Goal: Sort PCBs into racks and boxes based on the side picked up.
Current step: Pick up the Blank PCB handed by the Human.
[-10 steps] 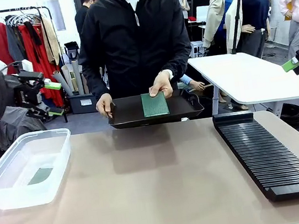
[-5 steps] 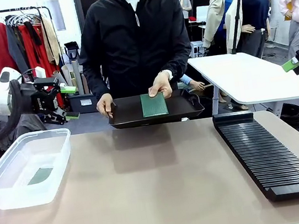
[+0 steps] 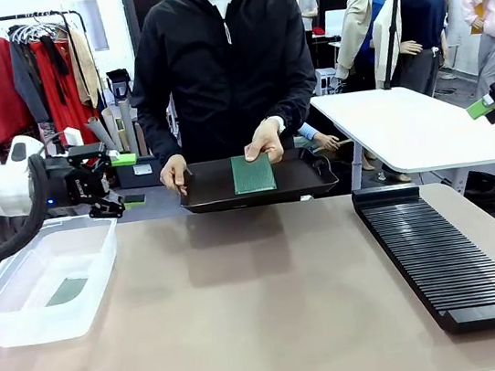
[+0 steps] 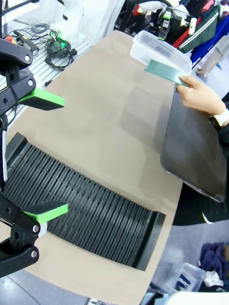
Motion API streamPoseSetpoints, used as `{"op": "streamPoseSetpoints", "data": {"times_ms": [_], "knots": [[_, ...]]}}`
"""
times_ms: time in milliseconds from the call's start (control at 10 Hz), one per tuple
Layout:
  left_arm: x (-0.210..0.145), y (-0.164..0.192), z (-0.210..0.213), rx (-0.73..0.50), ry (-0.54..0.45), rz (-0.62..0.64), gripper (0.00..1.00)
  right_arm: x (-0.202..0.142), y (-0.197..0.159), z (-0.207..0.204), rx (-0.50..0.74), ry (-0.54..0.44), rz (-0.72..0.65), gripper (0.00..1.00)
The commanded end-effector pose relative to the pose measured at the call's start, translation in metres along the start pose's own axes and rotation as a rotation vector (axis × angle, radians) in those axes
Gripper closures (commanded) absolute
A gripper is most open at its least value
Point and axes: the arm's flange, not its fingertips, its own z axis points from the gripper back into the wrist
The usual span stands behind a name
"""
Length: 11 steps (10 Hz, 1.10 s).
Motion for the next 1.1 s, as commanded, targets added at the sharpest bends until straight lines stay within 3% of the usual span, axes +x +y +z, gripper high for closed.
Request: {"op": "streamPoseSetpoints", "data": {"times_ms": [0,500,1000], "knots": [[-0.001,0.008,-0.016,-0.024,-0.044,0.001,0.00,0.001,0.001,0.001,0.003,-0.004,0.002,0.00],[0.003,0.048,-0.064,-0.055,-0.010,0.054,0.00,0.001,0.001,0.001,0.003,-0.004,0.002,0.00],[0.007,0.048,-0.113,-0.170,0.033,0.034,0.00,0.001,0.001,0.001,0.003,-0.004,0.002,0.00]]}}
